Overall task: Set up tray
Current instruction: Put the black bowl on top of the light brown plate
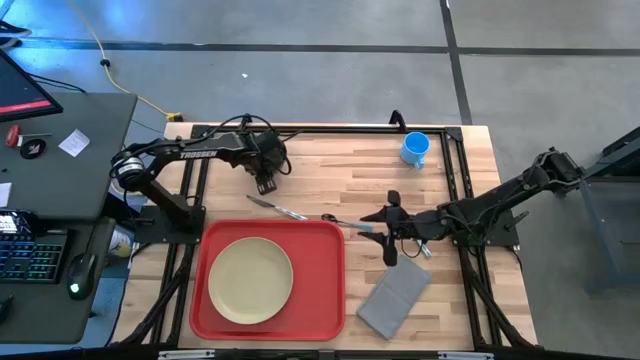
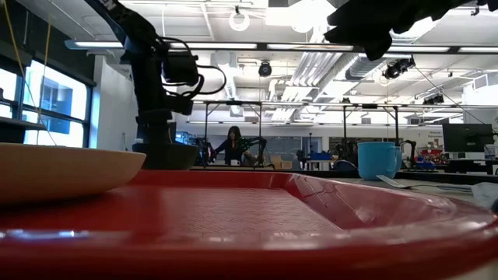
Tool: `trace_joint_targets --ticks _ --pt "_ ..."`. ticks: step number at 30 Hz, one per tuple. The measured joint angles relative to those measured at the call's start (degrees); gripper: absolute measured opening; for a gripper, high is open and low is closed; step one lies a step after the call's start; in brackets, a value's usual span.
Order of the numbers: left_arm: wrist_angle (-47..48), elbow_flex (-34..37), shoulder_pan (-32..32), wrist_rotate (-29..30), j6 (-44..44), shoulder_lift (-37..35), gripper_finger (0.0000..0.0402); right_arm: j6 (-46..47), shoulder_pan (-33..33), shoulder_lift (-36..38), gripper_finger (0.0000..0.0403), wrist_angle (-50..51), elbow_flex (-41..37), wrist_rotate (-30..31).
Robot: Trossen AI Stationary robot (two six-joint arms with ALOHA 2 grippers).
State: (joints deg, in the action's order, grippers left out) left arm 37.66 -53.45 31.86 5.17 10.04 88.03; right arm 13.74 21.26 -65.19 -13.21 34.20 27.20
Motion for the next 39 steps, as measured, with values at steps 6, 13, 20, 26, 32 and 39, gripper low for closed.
trace_joint_targets --ticks 6,13,20,26,32,39 --pt "6.5 -2.5 -0.2 0.2 -2.0 -0.2 0.0035 0.3 0.2 -0.1 0.0165 0.4 0.0 2.3" --pt "18.0 -7.3 -9.4 0.0 -7.4 -3.4 0.0033 -1.1 0.2 -0.1 0.0165 0.5 0.0 2.3" --pt "28.7 -11.5 -26.0 -1.4 -19.9 -8.5 0.0035 -4.0 0.2 -0.1 0.0165 0.1 0.0 2.3" --pt "30.6 -12.3 -43.6 -2.9 -35.1 -11.1 0.0034 -4.9 0.2 -0.1 0.0165 0.1 0.0 3.6" --pt "27.0 -12.3 -59.3 -3.2 -47.4 -9.8 0.0034 -7.4 0.1 -0.1 0.0165 -2.2 0.0 7.6" --pt "20.6 -12.3 -69.0 -1.4 -52.6 -6.2 0.0039 -4.7 0.1 -0.1 0.0165 -4.5 0.0 6.8"
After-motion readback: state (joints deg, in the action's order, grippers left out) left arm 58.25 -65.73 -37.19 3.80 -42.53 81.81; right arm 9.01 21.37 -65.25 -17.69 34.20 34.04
